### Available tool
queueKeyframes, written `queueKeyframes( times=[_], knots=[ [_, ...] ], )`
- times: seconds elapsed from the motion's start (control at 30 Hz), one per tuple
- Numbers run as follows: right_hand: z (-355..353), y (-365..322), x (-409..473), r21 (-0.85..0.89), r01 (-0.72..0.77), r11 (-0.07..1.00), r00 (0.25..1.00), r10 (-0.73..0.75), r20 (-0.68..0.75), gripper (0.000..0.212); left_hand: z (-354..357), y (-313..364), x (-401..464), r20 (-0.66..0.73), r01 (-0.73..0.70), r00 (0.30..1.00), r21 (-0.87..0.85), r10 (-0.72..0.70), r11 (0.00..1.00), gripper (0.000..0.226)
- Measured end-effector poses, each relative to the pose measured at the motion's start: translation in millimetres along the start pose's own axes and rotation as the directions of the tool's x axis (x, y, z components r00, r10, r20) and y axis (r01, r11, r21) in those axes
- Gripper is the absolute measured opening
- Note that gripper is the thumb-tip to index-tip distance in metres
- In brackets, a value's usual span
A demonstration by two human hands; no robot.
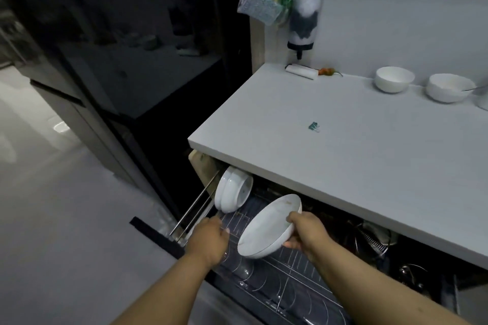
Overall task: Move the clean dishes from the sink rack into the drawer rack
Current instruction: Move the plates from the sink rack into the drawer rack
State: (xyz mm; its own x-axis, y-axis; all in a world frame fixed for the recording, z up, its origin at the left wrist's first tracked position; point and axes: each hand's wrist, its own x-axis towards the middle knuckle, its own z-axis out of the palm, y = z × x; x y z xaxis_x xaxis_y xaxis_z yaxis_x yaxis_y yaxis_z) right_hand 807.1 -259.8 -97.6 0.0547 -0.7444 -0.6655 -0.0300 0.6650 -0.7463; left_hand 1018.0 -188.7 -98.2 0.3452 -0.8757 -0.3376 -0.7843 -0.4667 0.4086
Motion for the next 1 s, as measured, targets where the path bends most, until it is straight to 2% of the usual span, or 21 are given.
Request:
queueKeyframes(
  times=[0.1, 0.17, 0.27, 0.4, 0.53, 0.73, 1.0],
  knots=[
    [24, 0, 22, -0.010, -0.013, 1.000, 1.000, 0.013, 0.009, 0.027, 1, -8, 5, 0.027, -0.049, 0.999, 0.054, 0.047, 0.997, 0.054],
    [37, 0, 37, -0.017, -0.013, 1.000, 1.000, 0.013, -0.001, 0.031, 4, -13, 11, 0.051, -0.071, 0.996, 0.086, 0.067, 0.994, 0.061],
    [53, 1, 60, -0.038, -0.016, 0.999, 1.000, 0.015, -0.022, 0.039, 11, -21, 19, 0.072, -0.087, 0.994, 0.092, 0.081, 0.992, 0.064],
    [67, -4, 88, -0.065, -0.030, 0.997, 0.999, 0.027, -0.045, 0.049, 21, -31, 30, 0.035, -0.092, 0.995, 0.087, 0.089, 0.992, 0.064],
    [77, -7, 114, -0.131, -0.005, 0.991, 0.996, -0.006, -0.085, 0.051, 28, -37, 37, 0.028, -0.109, 0.994, 0.142, 0.107, 0.984, 0.066],
    [97, -12, 138, -0.229, -0.023, 0.973, 0.997, 0.005, -0.077, 0.044, 29, -34, 38, 0.049, -0.136, 0.990, 0.161, 0.130, 0.978, 0.071],
    [126, -23, 153, -0.396, 0.007, 0.918, 0.999, -0.024, -0.038, 0.021, 30, -37, 38, 0.045, -0.141, 0.990, 0.160, 0.135, 0.977, 0.071]
  ],
)
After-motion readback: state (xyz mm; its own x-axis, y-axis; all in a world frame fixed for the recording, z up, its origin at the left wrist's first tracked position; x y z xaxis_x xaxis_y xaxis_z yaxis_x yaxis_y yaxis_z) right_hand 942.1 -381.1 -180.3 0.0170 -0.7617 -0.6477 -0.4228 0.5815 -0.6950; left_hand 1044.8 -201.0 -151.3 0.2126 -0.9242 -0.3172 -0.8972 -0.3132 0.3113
